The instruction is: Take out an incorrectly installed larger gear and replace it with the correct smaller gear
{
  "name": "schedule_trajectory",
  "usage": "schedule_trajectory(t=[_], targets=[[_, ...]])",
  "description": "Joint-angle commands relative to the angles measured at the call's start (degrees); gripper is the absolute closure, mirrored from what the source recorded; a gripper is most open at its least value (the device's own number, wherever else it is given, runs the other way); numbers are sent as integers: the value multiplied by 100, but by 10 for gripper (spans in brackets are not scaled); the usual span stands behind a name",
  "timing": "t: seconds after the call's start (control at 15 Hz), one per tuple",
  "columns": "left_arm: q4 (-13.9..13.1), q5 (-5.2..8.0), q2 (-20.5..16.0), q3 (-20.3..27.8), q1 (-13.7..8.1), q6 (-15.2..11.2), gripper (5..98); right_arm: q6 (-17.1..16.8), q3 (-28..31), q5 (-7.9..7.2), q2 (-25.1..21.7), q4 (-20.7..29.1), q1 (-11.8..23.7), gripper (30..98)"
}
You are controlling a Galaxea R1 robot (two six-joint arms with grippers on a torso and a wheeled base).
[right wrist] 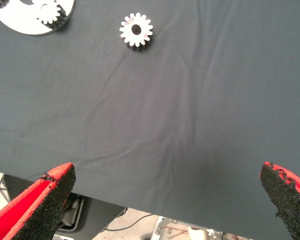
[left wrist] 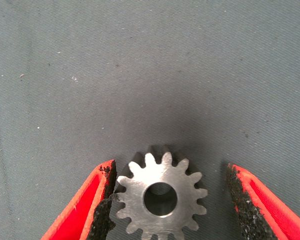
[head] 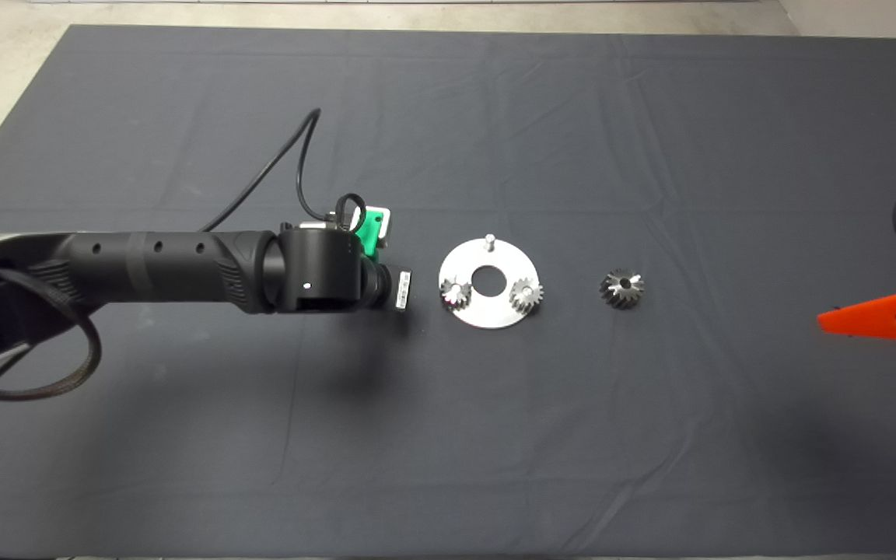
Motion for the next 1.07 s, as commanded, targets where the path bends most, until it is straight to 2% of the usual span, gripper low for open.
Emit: schedule_trajectory(t=[0.0, 0.87, 1.0], targets=[[89, 32, -5, 29, -40, 47, 485, 27, 38, -221, -62, 179, 116, 308], [71, 61, -22, 55, 39, 82, 485, 27, 42, -221, -53, 179, 116, 308], [71, 63, -22, 55, 53, 175, 500, 27, 42, -221, -58, 184, 116, 308]])
